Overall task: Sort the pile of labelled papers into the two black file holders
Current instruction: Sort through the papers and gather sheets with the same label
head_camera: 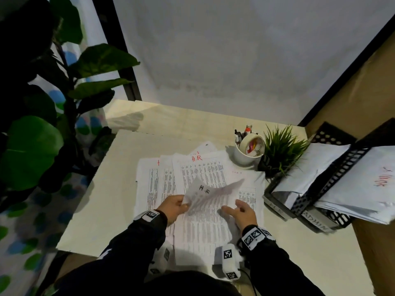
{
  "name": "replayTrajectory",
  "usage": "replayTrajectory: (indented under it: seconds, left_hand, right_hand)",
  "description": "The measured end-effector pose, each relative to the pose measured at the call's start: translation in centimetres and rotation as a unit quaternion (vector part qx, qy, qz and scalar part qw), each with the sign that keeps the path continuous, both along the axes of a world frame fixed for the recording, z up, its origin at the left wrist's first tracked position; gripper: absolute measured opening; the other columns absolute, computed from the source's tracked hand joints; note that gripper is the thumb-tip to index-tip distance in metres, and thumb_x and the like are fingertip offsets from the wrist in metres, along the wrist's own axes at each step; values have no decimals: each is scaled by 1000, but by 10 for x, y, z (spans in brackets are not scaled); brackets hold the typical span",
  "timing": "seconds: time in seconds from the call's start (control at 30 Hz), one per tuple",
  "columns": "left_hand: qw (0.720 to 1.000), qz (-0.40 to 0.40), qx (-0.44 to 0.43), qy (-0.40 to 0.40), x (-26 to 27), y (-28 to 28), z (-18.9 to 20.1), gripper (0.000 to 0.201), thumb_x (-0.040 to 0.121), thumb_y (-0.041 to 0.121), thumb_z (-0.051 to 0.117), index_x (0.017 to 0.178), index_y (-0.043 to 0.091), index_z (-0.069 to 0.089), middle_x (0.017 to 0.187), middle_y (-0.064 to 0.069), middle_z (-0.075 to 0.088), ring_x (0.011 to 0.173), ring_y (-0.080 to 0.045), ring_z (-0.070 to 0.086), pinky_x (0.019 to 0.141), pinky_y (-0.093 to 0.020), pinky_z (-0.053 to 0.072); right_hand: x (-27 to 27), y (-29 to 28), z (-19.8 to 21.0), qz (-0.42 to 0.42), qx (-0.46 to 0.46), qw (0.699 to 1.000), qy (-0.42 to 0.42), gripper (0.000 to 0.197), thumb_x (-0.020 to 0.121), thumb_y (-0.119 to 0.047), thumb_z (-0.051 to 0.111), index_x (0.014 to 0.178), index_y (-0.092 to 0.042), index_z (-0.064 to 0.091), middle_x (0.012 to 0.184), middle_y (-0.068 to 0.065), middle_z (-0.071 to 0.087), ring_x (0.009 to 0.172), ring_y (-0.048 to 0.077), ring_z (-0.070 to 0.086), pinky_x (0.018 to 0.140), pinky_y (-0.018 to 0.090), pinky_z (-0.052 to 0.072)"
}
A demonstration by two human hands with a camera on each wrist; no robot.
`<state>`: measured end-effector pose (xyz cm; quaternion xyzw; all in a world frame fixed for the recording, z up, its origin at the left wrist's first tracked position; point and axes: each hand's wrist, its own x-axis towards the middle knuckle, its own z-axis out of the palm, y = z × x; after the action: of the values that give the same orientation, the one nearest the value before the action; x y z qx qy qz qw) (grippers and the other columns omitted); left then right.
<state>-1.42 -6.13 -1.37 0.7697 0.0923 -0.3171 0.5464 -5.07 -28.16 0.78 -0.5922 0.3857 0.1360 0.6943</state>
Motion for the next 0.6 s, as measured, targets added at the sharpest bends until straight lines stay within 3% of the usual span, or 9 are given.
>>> replayTrajectory:
  seconds: [0.03, 0.07, 0.13, 0.23, 0.3, 0.37, 0.4, 0.5, 0.6]
  left_hand:
    - [1000, -20, -8, 12, 0, 0, 0, 13, 87, 20, 60, 95, 18, 70, 101, -12, 70, 80, -21, 54, 71, -31, 43]
    - [999, -33, -19, 18, 1, -1, 4, 13, 86, 19, 60, 93, 23, 70, 102, -9, 69, 86, -22, 53, 74, -31, 42]
    - [998, -32, -53, 22, 5, -8, 12, 21, 84, 7, 58, 91, 23, 70, 106, 1, 64, 103, -24, 56, 85, -34, 46]
    - [992, 108, -53, 47, 16, -18, 19, 41, 79, -7, 54, 118, 0, 62, 142, -2, 46, 132, -25, 41, 111, -45, 34]
    - [974, 222, -12, 51, 25, -19, 15, 36, 82, -1, 54, 118, -5, 58, 134, -21, 54, 124, -38, 51, 104, -46, 42]
    - [951, 301, 5, 64, 33, -18, 6, 17, 83, 18, 53, 89, 5, 62, 103, -27, 62, 96, -41, 59, 85, -43, 47]
    - [944, 322, 10, 71, 36, -18, 3, 20, 84, 25, 50, 75, 8, 55, 85, -23, 58, 79, -36, 56, 76, -39, 44]
    - [955, 281, 70, 67, 37, -21, -2, 36, 88, 26, 55, 58, 12, 40, 61, -6, 42, 64, -23, 44, 70, -28, 34]
    - [979, 177, 99, 18, 33, -26, 0, 36, 88, 18, 61, 62, 12, 38, 61, -3, 37, 60, -20, 38, 57, -24, 29]
  right_hand:
    - [-1, -2, -12, -17, -4, 1000, -3, 90, 50, -25, 91, 128, -21, 46, 138, 4, 45, 116, 25, 53, 75, 27, 55]
    - [-2, -7, -26, -35, -16, 999, -12, 87, 44, -23, 93, 120, -29, 50, 135, 5, 52, 113, 26, 57, 81, 40, 56]
    - [-3, -14, -38, -40, -28, 999, -12, 78, 43, -15, 91, 113, -27, 56, 121, 13, 64, 104, 34, 64, 86, 55, 52]
    - [-8, -6, 8, -13, -55, 998, 20, 34, 70, 0, 76, 100, 0, 60, 86, 16, 68, 77, 28, 63, 69, 34, 51]
    - [-11, -10, 17, -22, -57, 998, 14, 29, 74, 3, 71, 98, 4, 55, 84, 12, 65, 79, 25, 58, 73, 31, 44]
    - [-10, -12, 14, -34, -45, 998, 0, 38, 76, 7, 69, 111, 10, 56, 106, 17, 66, 88, 25, 58, 83, 32, 43]
    - [-10, -13, 13, -31, -48, 998, 7, 42, 76, 6, 69, 116, 10, 56, 111, 18, 65, 89, 25, 58, 83, 32, 44]
    - [-10, -16, 10, -23, -57, 998, 13, 37, 78, 2, 69, 112, 10, 57, 99, 17, 63, 73, 22, 59, 69, 27, 47]
    - [-10, -17, 3, -41, -71, 997, 8, 43, 75, 2, 72, 115, 8, 57, 105, 19, 66, 86, 30, 63, 87, 36, 47]
